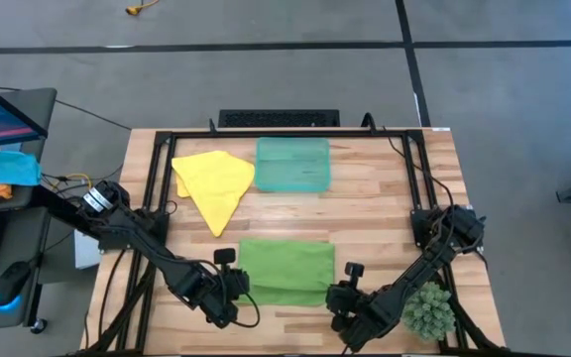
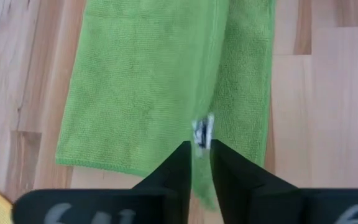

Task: Roll microfiber towels into tight, uniform cylinder then place into a basket
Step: Fold green microfiber towel

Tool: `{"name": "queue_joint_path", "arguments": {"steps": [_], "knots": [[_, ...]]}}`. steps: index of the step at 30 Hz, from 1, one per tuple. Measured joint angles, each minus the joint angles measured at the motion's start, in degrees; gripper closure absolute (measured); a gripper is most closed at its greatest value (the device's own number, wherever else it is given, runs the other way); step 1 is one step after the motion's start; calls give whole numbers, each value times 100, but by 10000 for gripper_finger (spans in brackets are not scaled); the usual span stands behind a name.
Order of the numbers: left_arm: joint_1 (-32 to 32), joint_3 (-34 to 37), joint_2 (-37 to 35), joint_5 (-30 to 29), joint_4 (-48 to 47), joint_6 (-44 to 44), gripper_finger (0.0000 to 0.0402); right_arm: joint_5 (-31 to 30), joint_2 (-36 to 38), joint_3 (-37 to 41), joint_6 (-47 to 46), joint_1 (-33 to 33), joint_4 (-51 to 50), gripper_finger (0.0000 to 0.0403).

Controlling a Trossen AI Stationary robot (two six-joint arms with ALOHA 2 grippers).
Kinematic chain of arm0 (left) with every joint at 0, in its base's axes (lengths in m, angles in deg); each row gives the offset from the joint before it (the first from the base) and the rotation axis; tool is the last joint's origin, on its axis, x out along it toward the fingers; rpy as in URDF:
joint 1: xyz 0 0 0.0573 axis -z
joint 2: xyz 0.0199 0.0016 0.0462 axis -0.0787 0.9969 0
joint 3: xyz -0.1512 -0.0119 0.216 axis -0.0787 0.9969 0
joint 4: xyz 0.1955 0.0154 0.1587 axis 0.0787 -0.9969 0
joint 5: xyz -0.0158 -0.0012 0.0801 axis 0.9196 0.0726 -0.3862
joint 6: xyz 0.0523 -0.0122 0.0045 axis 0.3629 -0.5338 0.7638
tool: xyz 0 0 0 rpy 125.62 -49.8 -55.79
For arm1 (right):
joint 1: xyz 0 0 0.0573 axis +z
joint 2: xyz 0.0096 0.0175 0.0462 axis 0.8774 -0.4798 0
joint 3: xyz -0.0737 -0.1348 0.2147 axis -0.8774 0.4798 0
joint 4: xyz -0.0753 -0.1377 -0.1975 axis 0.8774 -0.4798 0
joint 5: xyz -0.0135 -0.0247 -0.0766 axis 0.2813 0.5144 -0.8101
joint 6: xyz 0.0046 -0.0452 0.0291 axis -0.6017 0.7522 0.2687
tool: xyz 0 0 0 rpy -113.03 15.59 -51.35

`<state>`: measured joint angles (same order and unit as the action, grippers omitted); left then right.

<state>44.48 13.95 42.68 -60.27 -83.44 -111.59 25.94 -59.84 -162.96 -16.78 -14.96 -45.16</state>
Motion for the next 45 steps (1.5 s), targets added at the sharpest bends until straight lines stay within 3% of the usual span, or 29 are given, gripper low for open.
{"name": "queue_joint_path", "arguments": {"steps": [8,25,28,31,36,40,45], "knots": [[0,0,0,44,0,-20,305,-43,0,0,-3,17,149,313],[-31,0,0,-37,11,-59,304,186,-1,-796,27,209,-358,195],[-31,17,0,-383,145,-81,304,-156,-2,-818,274,147,-396,193],[-24,270,0,-847,866,-74,304,-492,-2,-820,341,-10,-598,197],[-15,821,2,-1020,1965,158,304,-506,-2,-815,357,-373,-1052,213],[-99,1196,2,-1156,2572,135,304,-138,-6,-805,585,-643,-952,236],[-146,1563,2,-895,3020,-21,304,744,-35,-583,1128,-775,44,274]]}}
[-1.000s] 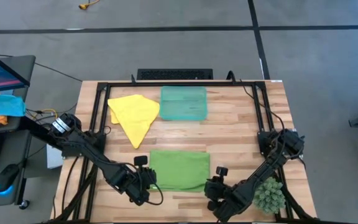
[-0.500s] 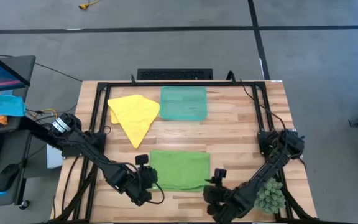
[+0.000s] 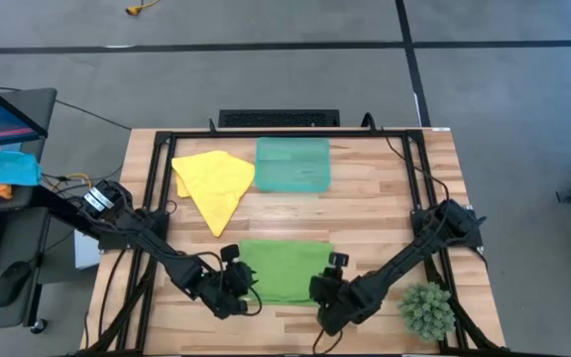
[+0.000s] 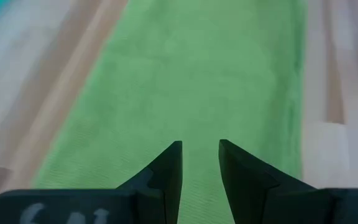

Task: Roll microfiber towels into tight, uniform cylinder then place into a basket
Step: Fold green microfiber towel

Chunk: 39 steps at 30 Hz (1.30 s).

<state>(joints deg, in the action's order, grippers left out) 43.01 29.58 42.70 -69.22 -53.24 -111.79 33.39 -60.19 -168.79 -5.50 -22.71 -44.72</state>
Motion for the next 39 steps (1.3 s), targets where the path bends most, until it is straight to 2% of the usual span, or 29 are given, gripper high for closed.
{"name": "queue_joint_path", "arguments": {"steps": [7,14,21,24,31,36,39], "knots": [[-3,330,0,79,453,-232,304,316,-4,332,76,51,710,320],[-3,398,0,35,529,-325,304,968,-4,752,60,85,1526,356],[-9,398,0,33,516,-329,304,998,15,1071,-378,119,1665,393],[-9,398,0,32,514,-329,304,994,15,1073,-333,119,1659,397],[-38,398,0,32,513,-211,304,840,252,1110,-86,110,1483,377],[-150,398,0,35,514,-148,304,774,582,1099,-75,113,1212,387],[-264,397,0,76,514,-29,304,470,734,1094,-75,110,1141,393]]}}
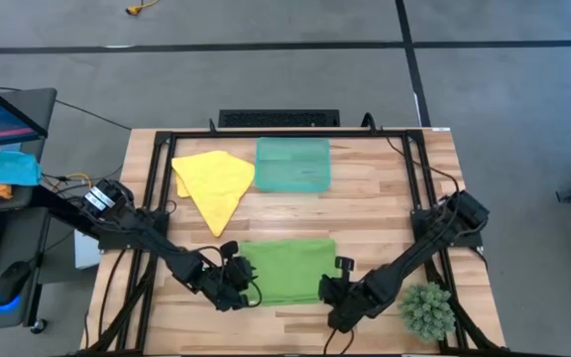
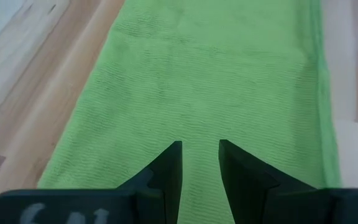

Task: Roll microfiber towels into tight, uniform cylinder then place into a basket
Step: Fold green microfiber towel

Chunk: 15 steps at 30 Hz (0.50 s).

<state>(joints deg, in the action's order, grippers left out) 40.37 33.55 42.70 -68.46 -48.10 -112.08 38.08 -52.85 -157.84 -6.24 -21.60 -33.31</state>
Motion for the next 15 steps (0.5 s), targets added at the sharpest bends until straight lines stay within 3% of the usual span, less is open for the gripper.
{"name": "queue_joint_path", "arguments": {"steps": [4,15], "knots": [[-212,-1,0,112,-2,231,304,-82,25,0,-11,-78,185,390],[-895,-1,0,685,-230,413,304,539,-313,8,-323,-238,548,391]]}}
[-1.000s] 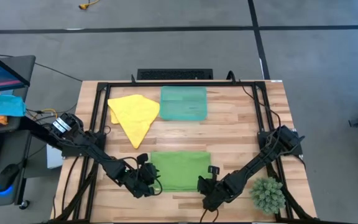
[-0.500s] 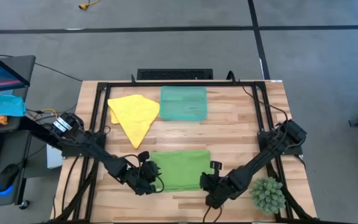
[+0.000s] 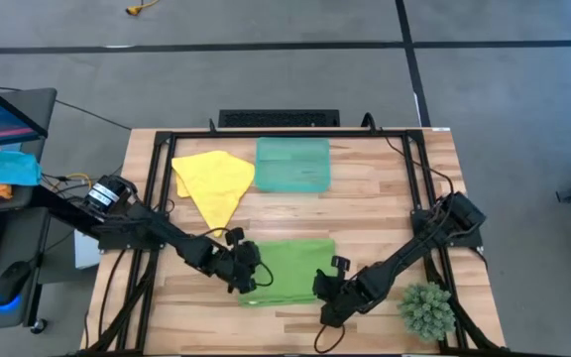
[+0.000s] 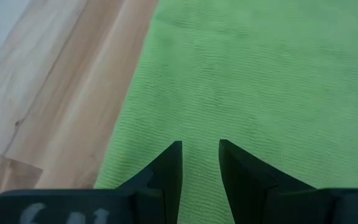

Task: Roll microfiber towels into tight, uniform cylinder then place into a basket
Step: Fold green microfiber towel

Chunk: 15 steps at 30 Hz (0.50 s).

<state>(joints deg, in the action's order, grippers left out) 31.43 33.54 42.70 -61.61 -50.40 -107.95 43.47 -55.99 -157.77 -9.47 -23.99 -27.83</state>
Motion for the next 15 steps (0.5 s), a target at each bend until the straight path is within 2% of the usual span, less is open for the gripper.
{"name": "queue_joint_path", "arguments": {"steps": [9,15], "knots": [[-60,-5,0,445,-231,-217,304,142,-155,3,-334,11,-186,382],[-5,-4,0,873,-270,-487,303,139,-154,-3,-696,-106,-787,392]]}}
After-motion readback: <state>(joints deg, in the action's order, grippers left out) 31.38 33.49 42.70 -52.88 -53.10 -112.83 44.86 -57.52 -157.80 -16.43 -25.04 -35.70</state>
